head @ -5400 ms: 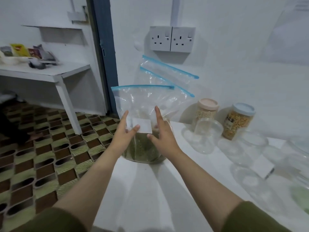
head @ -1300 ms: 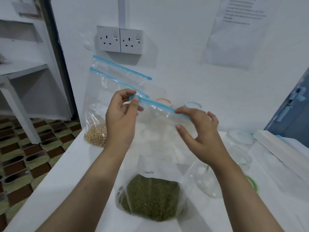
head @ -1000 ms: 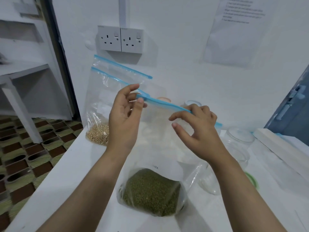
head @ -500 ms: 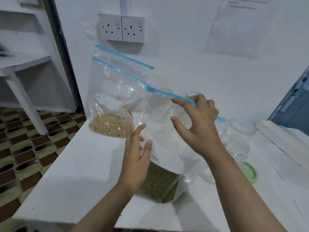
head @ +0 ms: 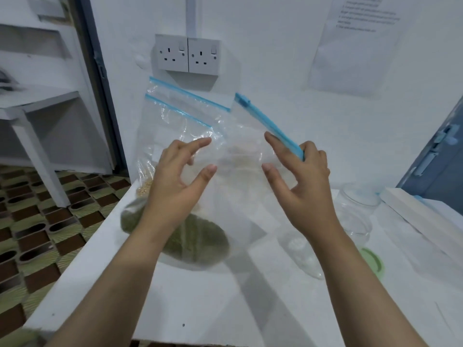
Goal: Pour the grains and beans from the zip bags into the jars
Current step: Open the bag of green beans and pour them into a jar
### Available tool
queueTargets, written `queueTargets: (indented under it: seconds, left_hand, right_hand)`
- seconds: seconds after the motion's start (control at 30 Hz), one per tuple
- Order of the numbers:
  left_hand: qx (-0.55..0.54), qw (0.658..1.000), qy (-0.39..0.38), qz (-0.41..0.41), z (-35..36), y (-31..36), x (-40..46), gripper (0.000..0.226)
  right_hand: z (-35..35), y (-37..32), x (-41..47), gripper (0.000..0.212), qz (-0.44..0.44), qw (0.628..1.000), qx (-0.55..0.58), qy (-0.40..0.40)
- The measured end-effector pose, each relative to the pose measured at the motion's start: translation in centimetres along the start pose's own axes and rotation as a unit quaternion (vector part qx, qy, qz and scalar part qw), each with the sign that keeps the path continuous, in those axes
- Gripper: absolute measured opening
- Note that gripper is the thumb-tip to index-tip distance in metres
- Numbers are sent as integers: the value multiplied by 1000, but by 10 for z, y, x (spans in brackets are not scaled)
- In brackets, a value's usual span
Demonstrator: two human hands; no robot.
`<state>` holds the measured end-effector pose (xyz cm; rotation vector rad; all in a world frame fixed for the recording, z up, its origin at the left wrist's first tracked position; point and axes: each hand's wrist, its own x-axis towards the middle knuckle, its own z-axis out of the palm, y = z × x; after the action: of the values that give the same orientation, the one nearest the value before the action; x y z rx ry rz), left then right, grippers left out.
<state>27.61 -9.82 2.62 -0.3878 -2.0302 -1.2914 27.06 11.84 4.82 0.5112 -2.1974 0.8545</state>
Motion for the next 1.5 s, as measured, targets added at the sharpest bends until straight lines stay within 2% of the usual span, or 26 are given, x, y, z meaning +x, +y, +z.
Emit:
queueTargets:
  seconds: [0.1,0.23,0.43,0.57,0.67,0.73,0.9,1.0,1.13,1.2,1.33,1.5]
  left_hand:
    - [41,998,-1,40,-8,-4,4,37]
    - [47,998,-8,31,-6,-18,-2,34]
    - [48,998,-20,22,-5,-26,-3,34]
    - [47,998,-31,23,0,-26,-4,32]
    - [47,998,-35,24,1,-29,-2,32]
    - [53,998,-40,22,2,-33,-2,34]
    - [112,993,-40,21,2,-52,-5,44]
    - [190,981,-23,14,2,-67,-16,50]
    - [298,948,60,-92,-3,-82,-52,51]
    - [328,934,57,-127,-5,-91,-65,51]
    - [331,935,29,-126,-8,-107,-63,53]
    - [275,955,47,-100,-23,-110,-39,53]
  right_hand:
    - [15,5,-14,52,15,999,-3,-29]
    - [28,10,-25,57,45,996,-21,-75]
    - [37,-1,-18,41,63,998,-14,-19]
    - [34,-7,-1,36,58,998,12,-28]
    - [24,-3,14,31,70,987,82,-117]
    - [24,-2,18,36,65,980,72,-176]
    - [36,0,15,56,53,993,51,-93]
    - [44,2,9,64,52,995,35,-77]
    - [50,9,2,72,54,996,19,-65]
    - [52,11,1,71,57,997,18,-58]
    - [56,9,-2,67,32,999,23,-37]
    - [58,13,-4,61,6,999,49,5]
